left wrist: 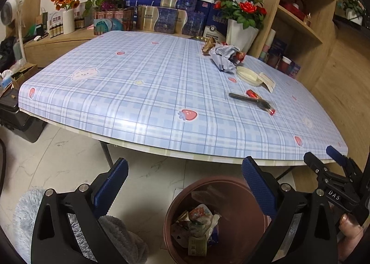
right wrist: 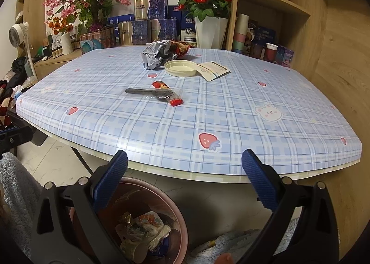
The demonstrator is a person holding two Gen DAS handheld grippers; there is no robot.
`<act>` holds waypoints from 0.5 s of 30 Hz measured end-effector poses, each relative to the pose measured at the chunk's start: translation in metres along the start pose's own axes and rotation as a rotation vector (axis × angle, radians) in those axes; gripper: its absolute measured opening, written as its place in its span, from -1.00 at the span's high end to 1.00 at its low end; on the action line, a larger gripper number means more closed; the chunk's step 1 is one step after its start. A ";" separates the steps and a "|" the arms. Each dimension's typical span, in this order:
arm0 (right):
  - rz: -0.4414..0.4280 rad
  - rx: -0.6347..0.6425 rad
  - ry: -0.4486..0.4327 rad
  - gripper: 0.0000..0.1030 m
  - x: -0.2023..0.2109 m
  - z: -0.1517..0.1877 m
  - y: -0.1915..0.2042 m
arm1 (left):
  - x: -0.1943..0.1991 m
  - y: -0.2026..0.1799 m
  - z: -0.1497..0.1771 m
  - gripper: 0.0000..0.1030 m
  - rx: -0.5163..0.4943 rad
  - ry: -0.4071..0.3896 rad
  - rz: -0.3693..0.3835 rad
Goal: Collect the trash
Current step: 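Raise both tools from the bin back over the table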
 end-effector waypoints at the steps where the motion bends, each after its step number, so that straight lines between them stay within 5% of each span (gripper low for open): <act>1: -0.003 -0.006 0.000 -0.89 0.000 0.000 -0.001 | 0.001 0.000 -0.001 -0.87 0.003 -0.005 0.002; 10: -0.037 -0.032 -0.031 -0.89 -0.001 -0.021 -0.018 | 0.003 0.009 -0.011 -0.87 0.024 -0.027 -0.006; 15: -0.067 -0.051 -0.049 -0.89 -0.009 -0.041 -0.036 | -0.009 0.004 -0.020 -0.87 -0.001 0.040 -0.001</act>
Point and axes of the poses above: each gripper's, at about its wrist camera, not at the fingertips, and x roughly against the way its jaws point, y to its left, z to its underside, the point moved 5 cm from there along -x, roughly the way its jaws point, and after that the axes turned 2 degrees about z, right-handed, at the moved point
